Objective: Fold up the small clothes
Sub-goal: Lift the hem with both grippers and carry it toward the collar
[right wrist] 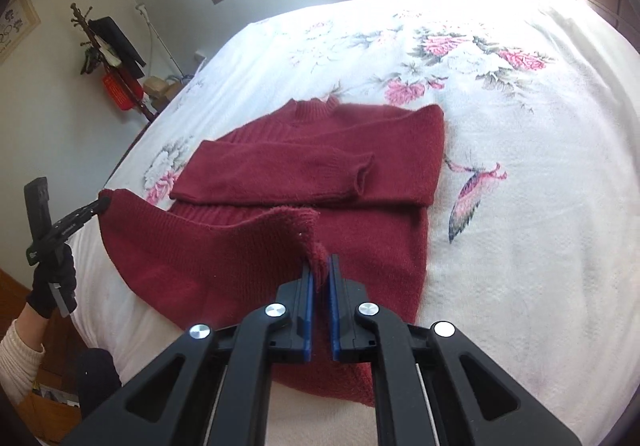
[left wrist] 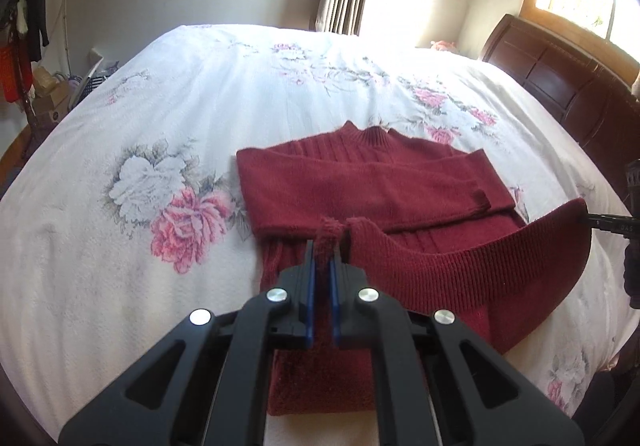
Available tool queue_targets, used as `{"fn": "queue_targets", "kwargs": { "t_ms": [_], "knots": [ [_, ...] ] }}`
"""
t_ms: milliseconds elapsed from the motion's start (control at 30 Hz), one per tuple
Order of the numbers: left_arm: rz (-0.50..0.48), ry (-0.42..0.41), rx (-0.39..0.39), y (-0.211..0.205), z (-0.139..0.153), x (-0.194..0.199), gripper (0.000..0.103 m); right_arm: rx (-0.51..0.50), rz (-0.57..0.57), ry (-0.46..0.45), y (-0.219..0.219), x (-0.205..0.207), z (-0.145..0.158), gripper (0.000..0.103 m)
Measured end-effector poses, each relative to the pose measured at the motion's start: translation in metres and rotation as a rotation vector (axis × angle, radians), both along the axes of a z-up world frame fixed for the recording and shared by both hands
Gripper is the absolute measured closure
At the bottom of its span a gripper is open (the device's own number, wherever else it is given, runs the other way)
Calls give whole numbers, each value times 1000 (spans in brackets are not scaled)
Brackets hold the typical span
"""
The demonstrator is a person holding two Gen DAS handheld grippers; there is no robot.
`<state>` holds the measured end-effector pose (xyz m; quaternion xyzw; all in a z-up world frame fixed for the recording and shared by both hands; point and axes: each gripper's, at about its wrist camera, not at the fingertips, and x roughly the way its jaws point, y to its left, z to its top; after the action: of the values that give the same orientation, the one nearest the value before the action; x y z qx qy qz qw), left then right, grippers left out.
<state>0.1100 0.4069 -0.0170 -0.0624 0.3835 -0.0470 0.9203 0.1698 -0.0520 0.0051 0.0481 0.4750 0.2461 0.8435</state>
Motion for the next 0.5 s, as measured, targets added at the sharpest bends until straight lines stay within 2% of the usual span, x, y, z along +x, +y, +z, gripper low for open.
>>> {"fn": "queue_targets", "kwargs": {
  "t_ms": [133, 267, 500],
  "knots": [
    [15, -62, 15, -1, 25, 32, 99, 8, -31, -50, 2, 29, 25, 97],
    [49, -96, 20, 2, 37, 74, 99, 7, -77, -71, 2, 70, 40, 97],
    [129, -85, 36, 10, 33, 163, 99, -19, -173, -57, 2, 156, 43, 97]
  ]
}}
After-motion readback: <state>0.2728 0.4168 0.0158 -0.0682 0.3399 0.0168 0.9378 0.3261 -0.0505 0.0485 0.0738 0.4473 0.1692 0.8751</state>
